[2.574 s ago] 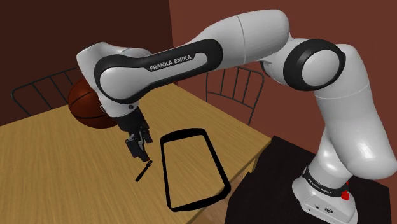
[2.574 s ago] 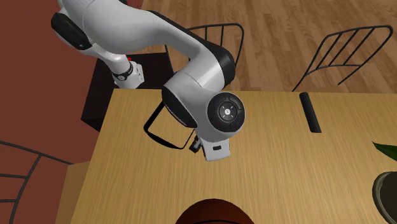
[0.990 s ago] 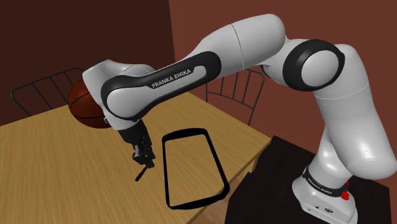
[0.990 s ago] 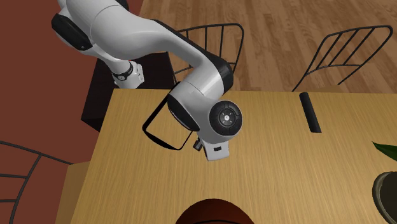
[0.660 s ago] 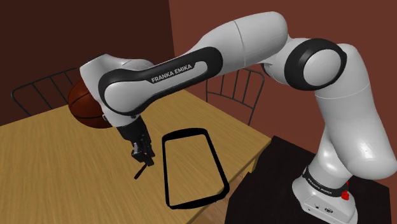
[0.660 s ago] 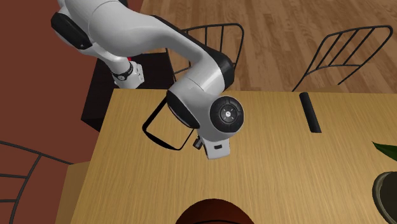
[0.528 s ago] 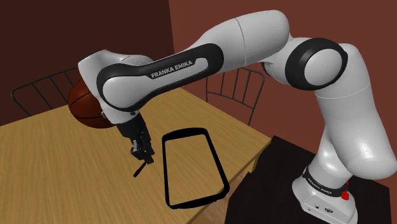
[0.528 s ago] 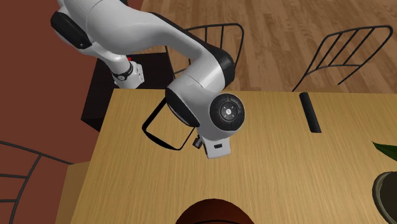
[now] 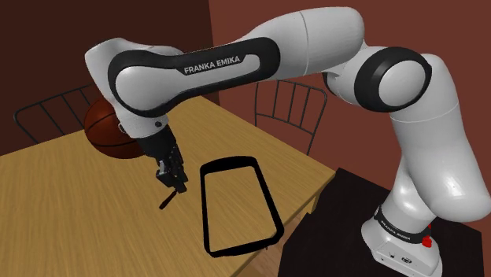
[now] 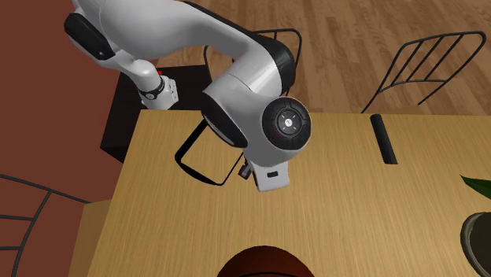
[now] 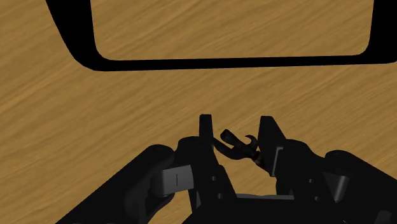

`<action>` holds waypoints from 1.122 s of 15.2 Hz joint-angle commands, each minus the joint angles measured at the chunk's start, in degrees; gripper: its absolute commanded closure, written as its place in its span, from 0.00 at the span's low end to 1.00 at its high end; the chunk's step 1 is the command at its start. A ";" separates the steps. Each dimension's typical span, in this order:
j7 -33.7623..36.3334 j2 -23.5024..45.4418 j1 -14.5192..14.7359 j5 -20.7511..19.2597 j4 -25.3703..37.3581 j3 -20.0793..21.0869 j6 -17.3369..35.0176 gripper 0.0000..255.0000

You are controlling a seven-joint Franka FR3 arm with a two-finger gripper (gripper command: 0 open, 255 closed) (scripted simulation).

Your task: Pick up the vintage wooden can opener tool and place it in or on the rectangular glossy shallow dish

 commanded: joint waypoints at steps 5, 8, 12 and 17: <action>0.27 0.88 0.89 -0.19 6.30 0.04 -5.38 1.00; 0.43 1.63 1.48 -0.38 9.91 0.02 -8.20 1.00; -0.47 -5.50 -1.56 1.55 -0.23 0.69 -5.14 1.00; -4.29 -20.36 -7.05 6.24 -20.12 1.00 0.47 1.00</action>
